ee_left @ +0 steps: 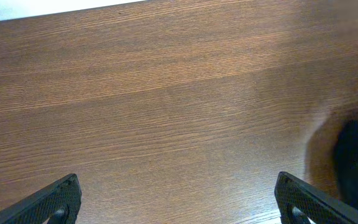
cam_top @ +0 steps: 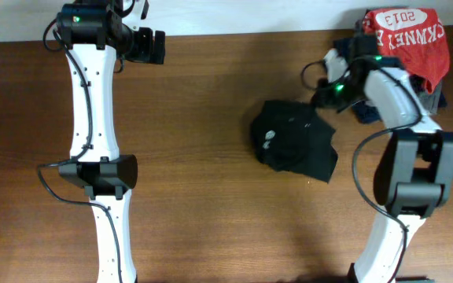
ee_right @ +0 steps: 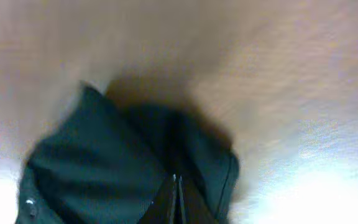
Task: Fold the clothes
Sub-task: 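Lift the black bundle with the right gripper toward the clothes stack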
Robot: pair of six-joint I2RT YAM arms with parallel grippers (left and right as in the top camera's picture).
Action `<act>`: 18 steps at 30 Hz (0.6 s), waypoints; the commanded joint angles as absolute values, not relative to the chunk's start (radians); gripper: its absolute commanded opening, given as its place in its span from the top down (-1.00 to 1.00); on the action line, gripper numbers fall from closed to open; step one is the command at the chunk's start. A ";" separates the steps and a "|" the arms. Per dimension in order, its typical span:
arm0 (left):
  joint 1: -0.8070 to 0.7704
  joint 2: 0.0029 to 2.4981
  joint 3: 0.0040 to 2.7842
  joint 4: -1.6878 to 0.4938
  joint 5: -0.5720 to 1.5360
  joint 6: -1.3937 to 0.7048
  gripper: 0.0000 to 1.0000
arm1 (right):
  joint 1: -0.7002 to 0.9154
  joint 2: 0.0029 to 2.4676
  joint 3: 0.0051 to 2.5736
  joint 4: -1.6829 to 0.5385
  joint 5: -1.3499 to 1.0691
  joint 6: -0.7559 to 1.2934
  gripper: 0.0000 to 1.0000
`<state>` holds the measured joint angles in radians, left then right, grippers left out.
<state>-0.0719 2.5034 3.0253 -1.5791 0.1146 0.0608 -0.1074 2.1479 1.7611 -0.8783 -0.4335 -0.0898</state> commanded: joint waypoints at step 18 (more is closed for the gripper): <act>-0.104 2.514 3.024 -1.683 0.242 0.286 -0.98 | -0.163 2.126 2.017 -1.420 -0.519 -0.100 -0.23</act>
